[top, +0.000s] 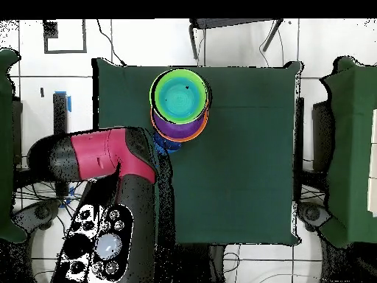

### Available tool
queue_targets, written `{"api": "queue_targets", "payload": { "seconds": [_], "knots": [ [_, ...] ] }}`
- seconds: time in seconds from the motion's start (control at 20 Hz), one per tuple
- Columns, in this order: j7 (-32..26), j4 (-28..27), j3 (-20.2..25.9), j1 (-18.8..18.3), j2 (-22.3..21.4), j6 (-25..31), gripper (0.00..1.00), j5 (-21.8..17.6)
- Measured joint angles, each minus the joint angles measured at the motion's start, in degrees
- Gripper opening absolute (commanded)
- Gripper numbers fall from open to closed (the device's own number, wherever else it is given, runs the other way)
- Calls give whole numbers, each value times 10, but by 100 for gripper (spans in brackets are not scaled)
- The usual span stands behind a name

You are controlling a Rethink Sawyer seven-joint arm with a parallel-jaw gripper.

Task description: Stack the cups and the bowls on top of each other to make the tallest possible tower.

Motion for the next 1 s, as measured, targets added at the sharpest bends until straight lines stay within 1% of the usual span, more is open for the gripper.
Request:
{"api": "queue_targets", "payload": {
  "seconds": [0.35,0.65,1.0],
  "knots": [
    [0,5,0,0,1,-5,100,1],
    [0,14,0,0,14,-50,100,2],
    [0,36,3,-8,33,-78,100,8]
  ]
}}
